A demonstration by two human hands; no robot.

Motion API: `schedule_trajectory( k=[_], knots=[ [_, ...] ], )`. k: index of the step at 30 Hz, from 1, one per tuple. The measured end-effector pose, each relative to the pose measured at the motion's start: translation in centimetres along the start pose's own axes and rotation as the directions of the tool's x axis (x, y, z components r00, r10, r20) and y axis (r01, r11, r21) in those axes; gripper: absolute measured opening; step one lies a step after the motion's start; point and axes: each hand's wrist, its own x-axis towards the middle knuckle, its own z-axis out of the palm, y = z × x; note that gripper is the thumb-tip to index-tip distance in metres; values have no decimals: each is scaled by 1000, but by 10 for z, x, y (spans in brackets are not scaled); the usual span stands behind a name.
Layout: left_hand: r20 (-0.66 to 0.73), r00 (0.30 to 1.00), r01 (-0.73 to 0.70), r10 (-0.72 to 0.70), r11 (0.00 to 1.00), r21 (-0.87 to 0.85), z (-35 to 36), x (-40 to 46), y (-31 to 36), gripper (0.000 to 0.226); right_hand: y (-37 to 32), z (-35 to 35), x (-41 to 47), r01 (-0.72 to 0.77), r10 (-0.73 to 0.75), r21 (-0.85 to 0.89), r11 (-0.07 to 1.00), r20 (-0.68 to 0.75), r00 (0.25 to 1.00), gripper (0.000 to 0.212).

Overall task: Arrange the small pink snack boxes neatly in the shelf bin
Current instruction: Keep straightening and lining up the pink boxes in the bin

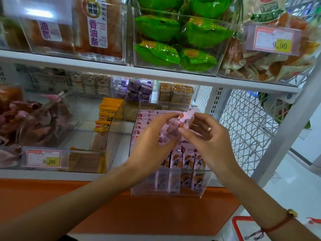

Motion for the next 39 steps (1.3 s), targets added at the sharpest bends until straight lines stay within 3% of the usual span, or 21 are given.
schedule_trajectory(
  k=[4,8,13,19,26,32,36,39],
  knots=[
    [-86,994,-79,73,995,-62,-4,2,4,43,0,-4,-1,221,-218,-109,969,37,975,38],
    [-41,995,-91,89,995,-48,-10,6,7,42,0,-6,-2,232,-228,-137,963,45,973,38],
    [225,972,121,-71,969,-216,-24,13,10,42,-3,-11,0,54,-54,8,999,12,998,42],
    [463,786,587,-408,727,-356,-23,13,11,36,-3,-10,7,-288,287,25,957,44,957,43],
    [523,701,699,-485,612,-370,-15,13,12,48,3,-11,8,-436,433,49,899,65,899,41],
    [529,715,680,-457,633,-371,-16,14,5,20,3,-13,6,-304,302,15,953,66,951,28],
    [522,761,626,-384,644,-440,-19,17,4,22,3,-15,4,-114,118,-56,992,76,990,36],
    [519,780,606,-350,630,-486,-18,15,4,24,4,-16,3,-55,62,-77,996,84,995,40]
  ],
)
